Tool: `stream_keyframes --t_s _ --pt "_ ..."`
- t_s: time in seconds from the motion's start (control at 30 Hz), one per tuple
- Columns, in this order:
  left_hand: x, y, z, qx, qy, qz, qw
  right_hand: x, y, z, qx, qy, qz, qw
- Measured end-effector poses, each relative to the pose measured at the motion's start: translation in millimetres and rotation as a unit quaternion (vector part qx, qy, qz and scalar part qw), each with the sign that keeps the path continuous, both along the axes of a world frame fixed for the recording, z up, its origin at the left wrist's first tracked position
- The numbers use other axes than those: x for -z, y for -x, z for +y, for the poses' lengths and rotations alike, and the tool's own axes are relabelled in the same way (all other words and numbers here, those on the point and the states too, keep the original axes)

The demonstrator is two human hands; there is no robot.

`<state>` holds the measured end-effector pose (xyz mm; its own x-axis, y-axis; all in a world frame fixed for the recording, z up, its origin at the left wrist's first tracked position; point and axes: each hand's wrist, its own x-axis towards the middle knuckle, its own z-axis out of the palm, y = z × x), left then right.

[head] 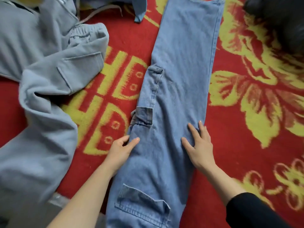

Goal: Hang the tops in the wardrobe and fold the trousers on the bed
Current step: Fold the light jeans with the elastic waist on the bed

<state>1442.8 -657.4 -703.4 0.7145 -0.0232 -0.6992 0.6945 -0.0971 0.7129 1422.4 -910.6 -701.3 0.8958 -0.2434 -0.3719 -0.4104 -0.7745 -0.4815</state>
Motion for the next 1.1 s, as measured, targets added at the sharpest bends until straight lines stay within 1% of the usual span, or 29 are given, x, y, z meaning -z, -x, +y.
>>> stream_keyframes --t_s 0.1,0.17,0.2,0.23,0.3,0.37,0.43,0.5,0.6,0.67,0.77,0.83,0.93,1.03,1.1 --pt "4.1 39.3 18.1 0.052 -0.087 0.000 0.995 -5.6 48.7 20.0 0.142 -0.096 -0.014 0.985" --pt "4.8 59.7 29.2 0.073 -0.122 -0.009 0.990 -4.6 71.7 35.0 0.243 -0.149 0.023 0.958" --pt "2.1 65.4 32.9 0.078 -0.121 -0.008 0.990 -0.9 80.1 39.4 0.279 -0.180 0.048 0.942" --pt "-2.5 68.5 36.0 0.078 -0.107 -0.002 0.991 3.9 86.6 41.3 0.289 -0.198 0.066 0.934" --pt "-9.2 68.5 40.6 0.074 -0.086 0.000 0.994 7.8 92.0 39.7 0.280 -0.188 0.063 0.939" --pt "-11.8 68.5 42.1 0.068 -0.105 -0.018 0.992 7.6 95.8 39.2 0.290 -0.172 0.046 0.940" --pt "-11.6 74.4 40.3 0.070 -0.131 -0.033 0.988 6.6 104.5 43.4 0.312 -0.174 0.045 0.933" --pt "-10.8 88.2 40.1 0.077 -0.136 -0.024 0.987 6.9 122.0 52.3 0.330 -0.218 0.068 0.916" --pt "-9.0 124.0 52.3 0.116 -0.162 0.000 0.980 0.0 163.2 69.3 0.322 -0.314 0.101 0.887" --pt "-9.5 151.8 60.5 0.143 -0.182 -0.003 0.973 -4.4 193.3 78.6 0.321 -0.355 0.122 0.870" --pt "-19.7 175.2 59.3 0.137 -0.190 -0.015 0.972 -10.0 227.1 89.2 0.342 -0.410 0.152 0.832" --pt "-27.8 177.0 53.1 0.135 -0.212 -0.029 0.967 -9.4 238.6 88.0 0.347 -0.416 0.135 0.830" --pt "-46.5 180.0 42.3 0.142 -0.232 -0.059 0.960 -14.6 248.3 81.0 0.344 -0.414 0.095 0.837" --pt "-69.8 191.2 37.3 0.181 -0.251 -0.122 0.943 -26.1 258.4 71.5 0.363 -0.411 0.089 0.832" --pt "-82.5 203.7 34.6 0.211 -0.249 -0.171 0.930 -33.4 271.5 61.1 0.348 -0.410 0.075 0.840"
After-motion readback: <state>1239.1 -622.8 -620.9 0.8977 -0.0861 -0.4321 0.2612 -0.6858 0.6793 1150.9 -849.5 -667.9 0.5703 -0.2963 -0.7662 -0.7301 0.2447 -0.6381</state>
